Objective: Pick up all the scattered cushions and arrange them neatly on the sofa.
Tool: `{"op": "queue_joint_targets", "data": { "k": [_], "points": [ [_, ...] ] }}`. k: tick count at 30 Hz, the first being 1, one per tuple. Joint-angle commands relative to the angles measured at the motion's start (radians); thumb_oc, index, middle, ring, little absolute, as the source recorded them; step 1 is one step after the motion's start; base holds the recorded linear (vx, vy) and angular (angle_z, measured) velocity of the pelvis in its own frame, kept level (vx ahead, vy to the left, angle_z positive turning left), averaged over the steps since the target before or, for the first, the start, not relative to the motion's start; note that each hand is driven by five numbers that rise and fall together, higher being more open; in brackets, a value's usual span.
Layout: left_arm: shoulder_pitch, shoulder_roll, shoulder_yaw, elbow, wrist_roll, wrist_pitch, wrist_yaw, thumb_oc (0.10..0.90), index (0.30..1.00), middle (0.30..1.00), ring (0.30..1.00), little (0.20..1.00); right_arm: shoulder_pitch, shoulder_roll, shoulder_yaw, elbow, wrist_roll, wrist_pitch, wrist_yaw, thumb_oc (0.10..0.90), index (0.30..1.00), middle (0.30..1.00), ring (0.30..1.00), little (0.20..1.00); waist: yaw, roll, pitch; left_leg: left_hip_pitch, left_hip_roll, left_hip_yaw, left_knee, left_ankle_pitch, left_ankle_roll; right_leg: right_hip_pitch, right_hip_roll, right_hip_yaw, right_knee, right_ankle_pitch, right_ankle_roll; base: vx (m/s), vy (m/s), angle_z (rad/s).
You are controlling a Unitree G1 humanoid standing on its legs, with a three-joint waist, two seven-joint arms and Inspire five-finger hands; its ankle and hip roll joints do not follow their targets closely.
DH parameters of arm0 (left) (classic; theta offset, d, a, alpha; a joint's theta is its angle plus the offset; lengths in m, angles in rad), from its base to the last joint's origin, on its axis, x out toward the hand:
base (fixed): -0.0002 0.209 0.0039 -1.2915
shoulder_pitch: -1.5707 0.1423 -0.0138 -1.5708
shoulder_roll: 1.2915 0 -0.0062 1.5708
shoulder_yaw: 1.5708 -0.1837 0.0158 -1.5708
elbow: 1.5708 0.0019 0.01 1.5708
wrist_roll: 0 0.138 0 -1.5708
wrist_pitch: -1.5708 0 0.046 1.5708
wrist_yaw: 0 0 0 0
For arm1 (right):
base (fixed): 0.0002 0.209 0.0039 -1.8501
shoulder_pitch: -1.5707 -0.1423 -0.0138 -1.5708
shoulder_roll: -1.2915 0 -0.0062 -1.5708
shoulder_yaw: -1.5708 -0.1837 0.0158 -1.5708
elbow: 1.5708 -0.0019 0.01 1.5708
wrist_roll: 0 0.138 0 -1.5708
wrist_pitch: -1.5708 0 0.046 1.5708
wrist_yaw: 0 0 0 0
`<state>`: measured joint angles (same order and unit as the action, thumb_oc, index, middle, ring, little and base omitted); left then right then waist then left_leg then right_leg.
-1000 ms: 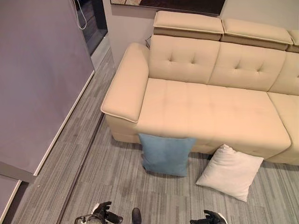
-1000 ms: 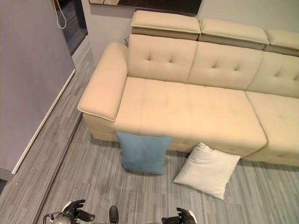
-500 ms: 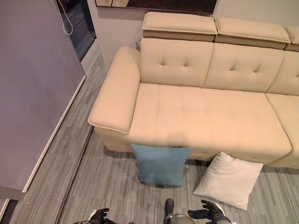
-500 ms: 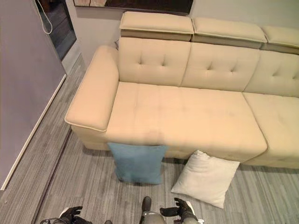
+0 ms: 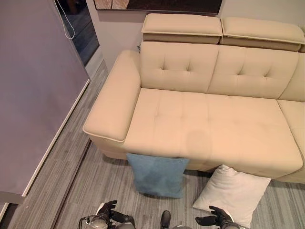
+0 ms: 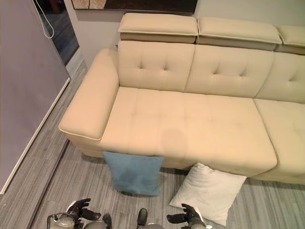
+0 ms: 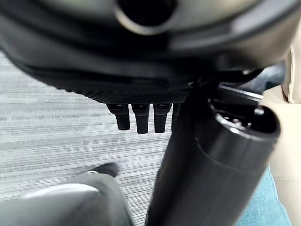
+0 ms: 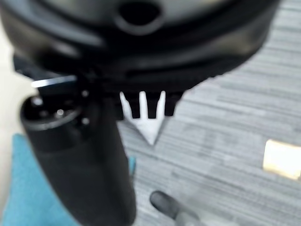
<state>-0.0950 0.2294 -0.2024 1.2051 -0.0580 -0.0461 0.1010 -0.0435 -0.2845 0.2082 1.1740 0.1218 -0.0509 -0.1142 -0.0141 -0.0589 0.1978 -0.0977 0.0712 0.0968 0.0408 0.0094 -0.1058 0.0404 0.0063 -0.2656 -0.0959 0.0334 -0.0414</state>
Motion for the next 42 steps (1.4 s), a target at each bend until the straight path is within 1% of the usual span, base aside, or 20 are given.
{"op": "queue_joint_targets", "data": {
  "k": [1,3,5,6,8,9,11,13,15,16,17,20,21,22,23,27,32,33,36,42],
  "points": [
    [0.010,0.017,-0.019,0.015,0.004,-0.021,0.022,0.800,0.900,0.900,0.900,0.900,-0.007,-0.035,-0.001,-0.014,0.004,-0.034,-0.017,0.800,0.900,0.900,0.900,0.900,0.010,0.005,-0.006,0.005,-0.046,-0.019,0.073,-0.032,0.055,0.018,-0.035,0.100,0.108,-0.118,0.083,0.10,0.076,-0.29],
    [0.014,0.021,-0.016,0.011,0.003,-0.020,0.022,0.800,0.900,0.900,0.900,0.900,-0.010,-0.033,0.005,-0.026,-0.003,-0.035,-0.018,0.800,0.900,0.900,0.900,0.900,0.013,0.004,-0.010,0.013,-0.055,-0.020,0.066,-0.041,0.063,0.016,-0.040,0.105,0.115,-0.122,0.086,0.09,0.097,-0.43],
    [0.007,0.031,-0.006,-0.011,-0.022,-0.028,0.029,0.800,0.900,0.900,0.900,0.900,-0.027,-0.035,0.010,-0.067,-0.002,-0.043,-0.025,0.800,0.900,0.900,0.900,0.900,0.017,0.004,0.005,-0.004,-0.061,-0.011,0.074,-0.056,0.078,-0.025,-0.052,0.116,0.164,-0.132,0.094,-0.02,0.106,-0.32],
    [-0.003,0.038,-0.004,-0.024,-0.035,-0.033,0.037,0.800,0.900,0.900,0.900,0.900,-0.041,-0.039,0.014,-0.083,0.000,-0.047,-0.032,0.800,0.900,0.900,0.900,0.900,0.018,0.003,0.019,-0.030,-0.061,-0.008,0.088,-0.059,0.082,-0.065,-0.057,0.117,0.198,-0.134,0.096,-0.19,0.066,-0.05],
    [-0.035,0.055,-0.002,-0.070,-0.084,-0.051,0.055,0.800,0.900,0.900,0.900,0.900,-0.080,-0.053,0.023,-0.124,0.005,-0.054,-0.054,0.800,0.900,0.900,0.900,0.900,0.015,0.002,0.063,-0.129,-0.059,-0.003,0.156,-0.072,0.091,-0.197,-0.071,0.122,0.300,-0.137,0.095,-0.28,0.074,-0.05],
    [-0.046,0.063,-0.001,-0.092,-0.106,-0.060,0.066,0.800,0.900,0.900,0.900,0.900,-0.094,-0.058,0.023,-0.139,0.013,-0.057,-0.062,0.800,0.900,0.900,0.900,0.900,0.014,0.002,0.079,-0.168,-0.058,-0.001,0.184,-0.077,0.094,-0.244,-0.075,0.123,0.337,-0.138,0.093,-0.26,0.090,-0.03],
    [-0.057,0.078,0.002,-0.150,-0.151,-0.084,0.092,0.800,0.900,0.900,0.900,0.900,-0.121,-0.070,0.016,-0.176,0.031,-0.064,-0.088,0.800,0.900,0.900,0.900,0.900,0.015,0.004,0.095,-0.245,-0.057,0.005,0.244,-0.101,0.107,-0.338,-0.087,0.130,0.414,-0.150,0.092,-0.16,0.090,0.07],
    [-0.071,0.087,0.010,-0.196,-0.190,-0.104,0.120,0.800,0.900,0.900,0.900,0.900,-0.146,-0.076,0.005,-0.201,0.052,-0.079,-0.114,0.800,0.900,0.900,0.900,0.900,0.014,0.007,0.107,-0.318,-0.059,0.009,0.289,-0.110,0.114,-0.418,-0.101,0.131,0.466,-0.152,0.094,-0.09,0.060,0.03],
    [-0.097,0.094,0.015,-0.233,-0.227,-0.123,0.145,0.800,0.900,0.900,0.900,0.900,-0.180,-0.084,-0.005,-0.225,0.077,-0.092,-0.140,0.800,0.900,0.900,0.900,0.900,0.011,0.011,0.119,-0.393,-0.060,0.016,0.334,-0.117,0.118,-0.494,-0.113,0.130,0.504,-0.152,0.091,-0.06,0.036,-0.04],
    [-0.112,0.096,0.015,-0.250,-0.241,-0.135,0.163,0.800,0.900,0.900,0.900,0.900,-0.198,-0.082,-0.013,-0.233,0.100,-0.106,-0.153,0.800,0.900,0.900,0.900,0.900,0.011,0.013,0.121,-0.414,-0.059,0.010,0.357,-0.149,0.111,-0.519,-0.118,0.136,0.529,-0.180,0.098,-0.04,0.022,-0.06],
    [-0.132,0.098,0.012,-0.264,-0.256,-0.145,0.178,0.800,0.900,0.900,0.900,0.900,-0.218,-0.083,-0.022,-0.241,0.123,-0.117,-0.167,0.800,0.900,0.900,0.900,0.900,0.010,0.014,0.120,-0.456,-0.056,0.013,0.374,-0.151,0.112,-0.561,-0.121,0.139,0.540,-0.181,0.097,-0.04,0.018,-0.03],
    [-0.199,0.097,0.001,-0.277,-0.280,-0.157,0.199,0.800,0.900,0.900,0.900,0.900,-0.278,-0.091,-0.042,-0.267,0.165,-0.143,-0.203,0.800,0.900,0.900,0.900,0.900,0.006,0.024,0.115,-0.566,-0.050,0.015,0.394,-0.144,0.112,-0.674,-0.133,0.135,0.567,-0.180,0.096,-0.10,0.000,-0.03],
    [-0.200,0.097,0.001,-0.276,-0.280,-0.158,0.198,0.800,0.900,0.900,0.900,0.900,-0.278,-0.091,-0.043,-0.267,0.165,-0.143,-0.203,0.800,0.900,0.900,0.900,0.900,0.006,0.024,0.112,-0.570,-0.050,0.015,0.395,-0.144,0.112,-0.678,-0.133,0.134,0.569,-0.180,0.096,-0.07,-0.004,-0.01],
    [-0.227,0.098,-0.007,-0.284,-0.285,-0.165,0.210,0.800,0.900,0.900,0.900,0.900,-0.302,-0.093,-0.046,-0.274,0.173,-0.152,-0.218,0.800,0.900,0.900,0.900,0.900,0.004,0.030,0.108,-0.609,-0.049,0.013,0.401,-0.142,0.112,-0.719,-0.138,0.134,0.579,-0.176,0.098,-0.10,0.007,0.01],
    [-0.270,0.098,-0.018,-0.302,-0.293,-0.172,0.225,0.800,0.900,0.900,0.900,0.900,-0.343,-0.101,-0.045,-0.286,0.167,-0.162,-0.250,0.800,0.900,0.900,0.900,0.900,-0.001,0.037,0.108,-0.679,-0.047,0.010,0.416,-0.136,0.112,-0.789,-0.142,0.138,0.595,-0.174,0.098,-0.12,0.003,0.02],
    [-0.356,0.104,-0.034,-0.324,-0.315,-0.191,0.256,0.800,0.900,0.900,0.900,0.900,-0.430,-0.114,-0.049,-0.315,0.164,-0.190,-0.311,0.800,0.900,0.900,0.900,0.900,-0.007,0.051,0.096,-0.809,-0.046,0.002,0.440,-0.124,0.114,-0.924,-0.148,0.146,0.630,-0.168,0.097,-0.08,-0.008,0.01],
    [-0.452,0.109,-0.065,-0.328,-0.309,-0.199,0.277,0.800,0.900,0.900,0.900,0.900,-0.536,-0.130,-0.031,-0.328,0.164,-0.209,-0.342,0.800,0.900,0.900,0.900,0.900,-0.010,0.057,0.093,-0.924,-0.040,-0.010,0.442,-0.109,0.117,-1.047,-0.155,0.151,0.649,-0.157,0.101,-0.02,-0.015,0.00],
    [-0.453,0.109,-0.065,-0.327,-0.309,-0.199,0.277,0.800,0.900,0.900,0.900,0.900,-0.538,-0.130,-0.031,-0.327,0.164,-0.209,-0.342,0.800,0.900,0.900,0.900,0.900,-0.010,0.058,0.091,-0.928,-0.040,-0.010,0.444,-0.108,0.117,-1.051,-0.155,0.151,0.650,-0.157,0.101,-0.02,-0.029,0.03],
    [-0.541,0.123,-0.093,-0.328,-0.309,-0.208,0.291,0.800,0.900,0.900,0.900,0.900,-0.623,-0.161,-0.005,-0.336,0.172,-0.223,-0.350,0.800,0.900,0.900,0.900,0.900,-0.015,0.061,0.088,-1.009,-0.039,-0.021,0.443,-0.094,0.115,-1.137,-0.159,0.159,0.667,-0.153,0.107,-0.02,-0.044,0.05],
    [-0.625,0.142,-0.125,-0.333,-0.294,-0.212,0.311,0.800,0.900,0.900,0.900,0.900,-0.713,-0.177,0.032,-0.356,0.178,-0.238,-0.361,0.800,0.900,0.900,0.900,0.900,-0.015,0.066,0.090,-1.100,-0.039,-0.027,0.471,-0.083,0.111,-1.228,-0.160,0.161,0.709,-0.154,0.108,-0.02,-0.030,0.05]
  ]
}}
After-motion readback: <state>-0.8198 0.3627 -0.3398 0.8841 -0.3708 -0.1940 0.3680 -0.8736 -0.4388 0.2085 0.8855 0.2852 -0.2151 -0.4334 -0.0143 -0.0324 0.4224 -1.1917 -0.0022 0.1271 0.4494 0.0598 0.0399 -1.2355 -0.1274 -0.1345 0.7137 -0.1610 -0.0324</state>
